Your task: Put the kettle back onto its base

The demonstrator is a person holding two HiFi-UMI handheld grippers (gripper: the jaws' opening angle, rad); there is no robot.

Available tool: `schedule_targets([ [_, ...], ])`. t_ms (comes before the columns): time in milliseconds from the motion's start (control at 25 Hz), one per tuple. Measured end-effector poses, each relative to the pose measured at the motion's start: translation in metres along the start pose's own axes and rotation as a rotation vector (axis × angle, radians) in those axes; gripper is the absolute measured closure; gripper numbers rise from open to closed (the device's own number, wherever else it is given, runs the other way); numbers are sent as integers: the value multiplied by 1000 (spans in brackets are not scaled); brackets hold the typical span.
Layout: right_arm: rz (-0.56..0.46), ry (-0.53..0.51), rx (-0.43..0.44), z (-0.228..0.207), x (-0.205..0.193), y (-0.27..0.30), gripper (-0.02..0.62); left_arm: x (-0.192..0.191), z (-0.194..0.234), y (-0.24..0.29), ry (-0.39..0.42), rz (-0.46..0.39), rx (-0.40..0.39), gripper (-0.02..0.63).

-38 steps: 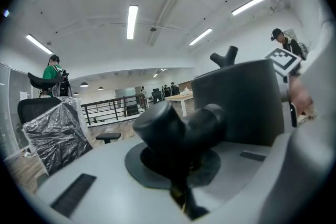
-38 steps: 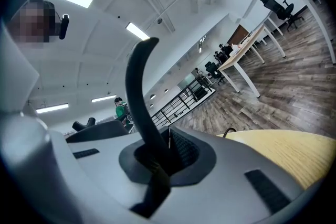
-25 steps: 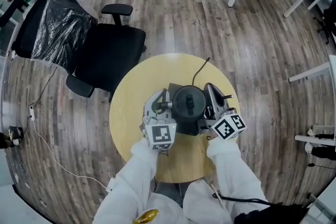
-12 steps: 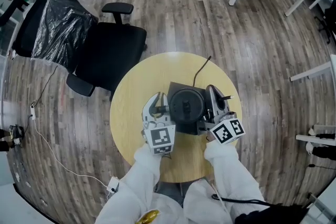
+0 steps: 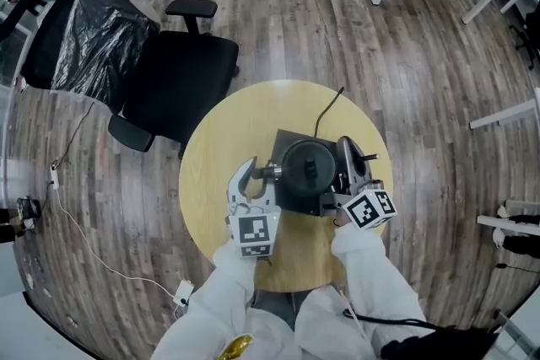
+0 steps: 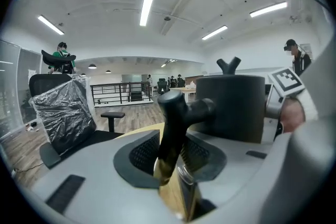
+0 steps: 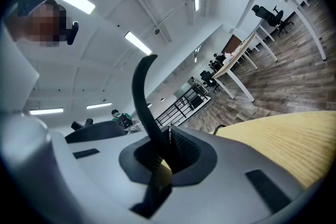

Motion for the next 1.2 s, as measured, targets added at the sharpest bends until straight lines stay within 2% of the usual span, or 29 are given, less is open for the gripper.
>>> schedule_targets([
  [200,40,22,25,3,-1,-1,576,0,1,-13,-47,-13,10,494],
  [320,49,29,20,2,-1,-6,526,5,-2,-23,-139,-37,10,489],
  [400,52,26,9,2,-2,-13,502,7,-2,-32,-172,-44,16,489],
  [680,61,14,-34,-1,-1,-52,486,0,-18,-66,-174,-7,29,490],
  [960,133,4,-68,10,1,-103,486,10,-31,-99,-180,14,53,491],
  [1080,170,7,-36,29,4,-126,488,22,-40,-118,-209,9,42,491],
  [1200,211,-24,41,61,13,-149,489,38,-57,-141,-255,8,-14,495],
])
Point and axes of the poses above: the fingertips, and each gripper's own axes: y forward along the fingers, z to its left, x out of its top, the point moved 5 cm from there along -y, backward along the fingers, and after that the axes turned 11 degrees about -z, right-handed, at the moved point
